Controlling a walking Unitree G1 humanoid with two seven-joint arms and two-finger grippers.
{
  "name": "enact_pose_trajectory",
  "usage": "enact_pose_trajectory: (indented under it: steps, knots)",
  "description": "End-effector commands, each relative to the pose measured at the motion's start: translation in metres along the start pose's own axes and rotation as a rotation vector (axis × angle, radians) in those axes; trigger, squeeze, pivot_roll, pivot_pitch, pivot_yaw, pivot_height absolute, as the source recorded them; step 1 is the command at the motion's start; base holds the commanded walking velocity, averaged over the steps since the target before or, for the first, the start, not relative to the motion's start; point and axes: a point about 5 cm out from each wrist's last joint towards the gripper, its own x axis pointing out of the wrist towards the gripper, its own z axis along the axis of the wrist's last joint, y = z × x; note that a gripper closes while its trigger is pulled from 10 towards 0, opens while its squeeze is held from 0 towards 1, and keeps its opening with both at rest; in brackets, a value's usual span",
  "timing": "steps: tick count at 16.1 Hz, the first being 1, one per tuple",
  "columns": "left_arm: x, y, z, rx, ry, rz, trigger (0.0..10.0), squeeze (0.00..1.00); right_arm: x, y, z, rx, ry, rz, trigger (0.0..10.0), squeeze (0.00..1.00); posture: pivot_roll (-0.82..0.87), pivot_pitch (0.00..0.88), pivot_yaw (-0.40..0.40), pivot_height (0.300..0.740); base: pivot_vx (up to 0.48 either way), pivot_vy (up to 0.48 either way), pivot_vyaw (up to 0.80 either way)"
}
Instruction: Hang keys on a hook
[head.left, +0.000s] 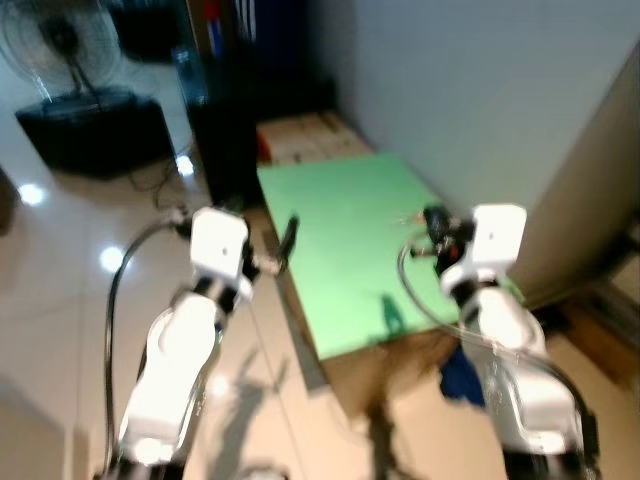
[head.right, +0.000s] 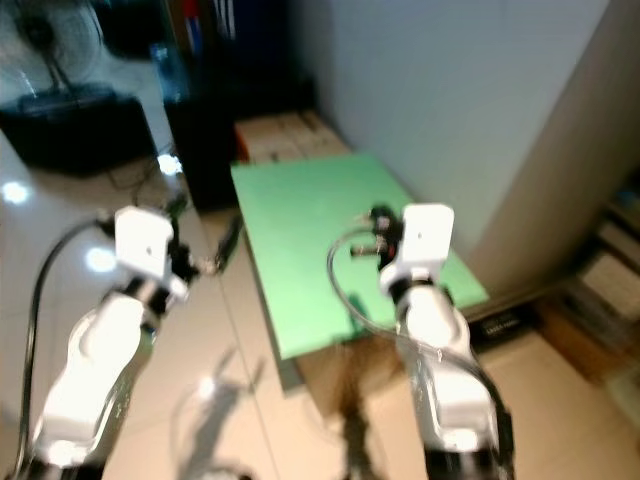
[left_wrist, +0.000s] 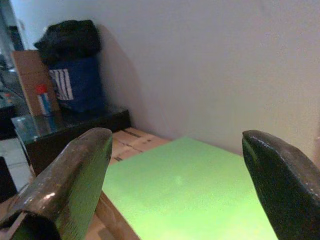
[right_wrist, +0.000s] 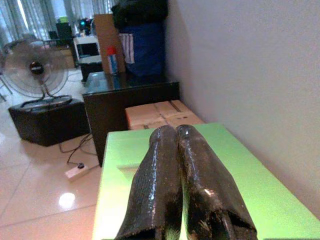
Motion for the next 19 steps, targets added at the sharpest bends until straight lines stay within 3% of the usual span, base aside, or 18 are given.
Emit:
enact_pose_trajectory:
  steps: [1, 8, 11, 16, 19]
  knots:
    - [0.0, 0.0, 0.002, 0.006, -0.007, 0.002, 10.0, 0.0, 0.001, 0.0, 0.006, -0.029, -0.02, 0.006, 10.0, 0.0, -0.04, 0.0, 0.004, 0.74, 0.0, 0.0, 0.8]
    - [-0.007, -0.003, -0.001, 0.016, 0.036, 0.001, 10.0, 0.0, 0.003, 0.015, 0.006, -0.031, -0.012, 0.143, 10.0, 0.0, -0.02, 0.0, -0.014, 0.74, 0.0, 0.0, 0.8]
    - [-0.014, -0.001, -0.002, 0.073, 0.046, -0.009, 10.0, 0.0, 0.004, 0.019, 0.006, -0.041, -0.008, 0.22, 10.0, 0.0, 0.0, 0.0, -0.02, 0.74, 0.0, 0.0, 0.8]
    - [-0.02, -0.012, 0.005, 0.045, -0.005, -0.077, 10.0, 0.0, 0.005, 0.017, 0.001, -0.044, 0.003, 0.239, 10.0, 0.0, 0.02, 0.0, -0.027, 0.74, 0.0, 0.0, 0.8]
    - [-0.026, -0.017, 0.003, 0.057, 0.003, -0.116, 10.0, 0.0, -0.003, 0.015, -0.014, -0.031, 0.044, 0.219, 10.0, 0.0, 0.03, 0.0, -0.011, 0.74, 0.0, 0.0, 0.8]
